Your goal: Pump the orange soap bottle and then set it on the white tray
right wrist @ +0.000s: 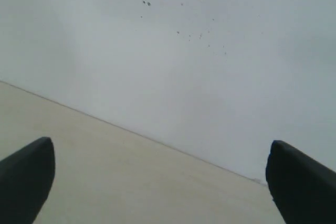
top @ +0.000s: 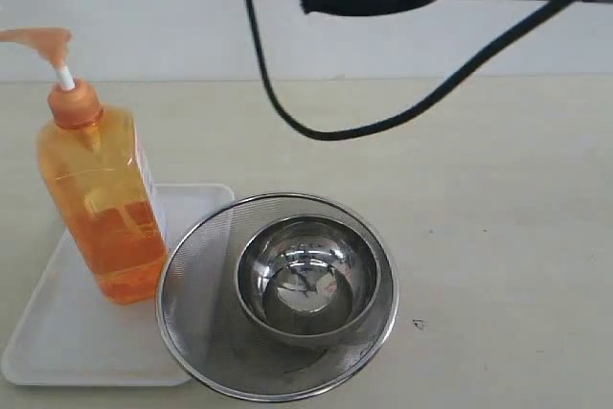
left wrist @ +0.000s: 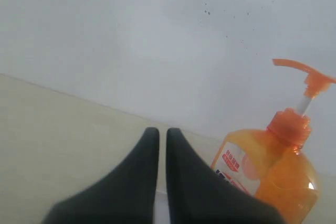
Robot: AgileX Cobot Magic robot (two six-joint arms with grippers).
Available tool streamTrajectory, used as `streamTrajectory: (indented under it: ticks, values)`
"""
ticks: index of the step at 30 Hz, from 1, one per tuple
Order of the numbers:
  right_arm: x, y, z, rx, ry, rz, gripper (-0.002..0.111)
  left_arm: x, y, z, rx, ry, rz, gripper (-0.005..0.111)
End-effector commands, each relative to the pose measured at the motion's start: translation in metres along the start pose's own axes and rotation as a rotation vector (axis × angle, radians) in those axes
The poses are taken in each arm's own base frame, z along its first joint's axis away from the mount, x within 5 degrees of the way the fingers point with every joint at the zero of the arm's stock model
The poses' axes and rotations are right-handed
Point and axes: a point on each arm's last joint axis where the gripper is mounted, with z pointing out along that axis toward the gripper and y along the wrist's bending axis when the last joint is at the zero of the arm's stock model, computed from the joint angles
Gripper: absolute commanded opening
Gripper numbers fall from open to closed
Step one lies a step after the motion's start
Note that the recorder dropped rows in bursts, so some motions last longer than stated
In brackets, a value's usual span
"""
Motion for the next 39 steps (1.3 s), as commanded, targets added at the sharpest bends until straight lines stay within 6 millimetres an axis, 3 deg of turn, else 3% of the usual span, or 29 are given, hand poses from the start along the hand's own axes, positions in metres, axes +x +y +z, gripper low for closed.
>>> streamTrajectory:
  ticks: [1, 6, 10, 20, 25, 31, 39]
  values:
    - [0.017, -0.040, -0.004, 0.008, 0.047, 0.034, 0.105, 0.001, 0.000, 0.000, -0.002, -0.001, -0.001, 0.005]
    - [0.037, -0.081, -0.020, 0.073, 0.095, 0.052, 0.105, 0.001, 0.000, 0.000, -0.002, -0.001, -0.001, 0.005]
    - [0.059, -0.121, -0.044, 0.139, 0.138, 0.091, 0.105, 0.001, 0.000, 0.000, -0.002, -0.001, -0.001, 0.005]
    - [0.096, -0.187, -0.138, 0.184, 0.085, 0.217, 0.105, 0.001, 0.001, 0.000, -0.004, -0.001, -0.001, 0.005]
    - [0.111, -0.197, -0.188, 0.278, -0.001, 0.236, 0.105, 0.001, 0.001, 0.000, -0.004, -0.001, -0.001, 0.005]
    - [0.132, -0.188, -0.238, 0.340, -0.132, 0.228, 0.105, 0.001, 0.001, 0.000, -0.004, -0.001, -0.001, 0.005]
    - [0.151, -0.172, -0.279, 0.393, -0.320, 0.198, 0.105, 0.001, 0.001, 0.000, -0.004, -0.001, -0.001, 0.005]
